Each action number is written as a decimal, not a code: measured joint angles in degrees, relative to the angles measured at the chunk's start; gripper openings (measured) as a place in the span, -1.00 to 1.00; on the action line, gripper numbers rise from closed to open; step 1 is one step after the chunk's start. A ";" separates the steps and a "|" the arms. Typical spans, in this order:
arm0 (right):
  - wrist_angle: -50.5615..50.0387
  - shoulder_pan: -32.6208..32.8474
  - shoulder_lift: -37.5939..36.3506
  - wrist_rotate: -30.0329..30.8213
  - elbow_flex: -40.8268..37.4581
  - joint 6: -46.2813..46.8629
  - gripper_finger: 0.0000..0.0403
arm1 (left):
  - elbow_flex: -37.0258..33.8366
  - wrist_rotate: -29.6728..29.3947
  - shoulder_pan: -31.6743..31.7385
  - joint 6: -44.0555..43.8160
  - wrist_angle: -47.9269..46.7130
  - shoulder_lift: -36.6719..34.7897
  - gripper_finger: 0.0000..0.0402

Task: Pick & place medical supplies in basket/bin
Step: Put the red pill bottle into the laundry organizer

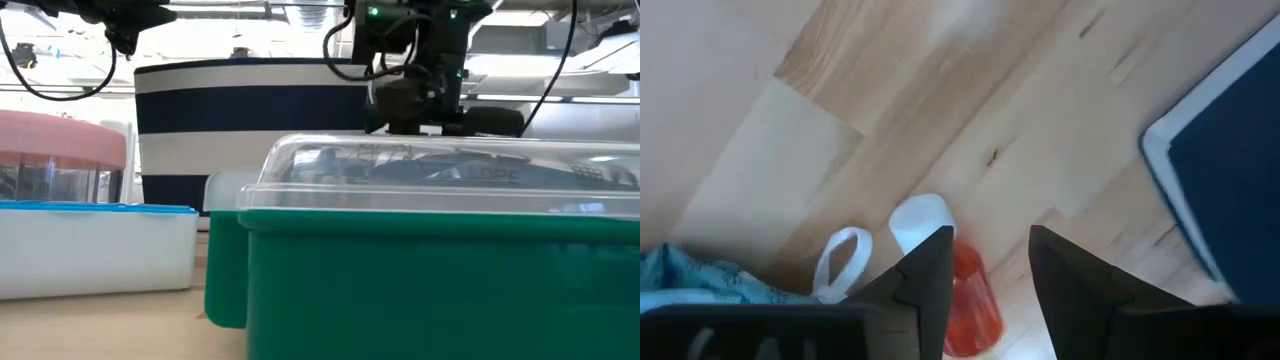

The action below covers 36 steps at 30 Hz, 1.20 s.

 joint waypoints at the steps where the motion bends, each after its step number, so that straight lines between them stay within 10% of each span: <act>1: 0.01 0.15 0.01 0.02 0.07 -0.05 -0.37 | 0.00 0.02 -0.01 -0.02 -0.01 -0.01 -0.33; 24: -0.31 -0.95 0.07 0.17 0.07 9.39 -0.42 | 0.00 0.02 -0.01 0.49 -0.07 -0.01 -0.33; 36: 0.39 -0.35 0.72 -0.17 0.09 8.69 -0.05 | 0.00 0.00 0.00 0.55 -0.08 -0.01 -0.33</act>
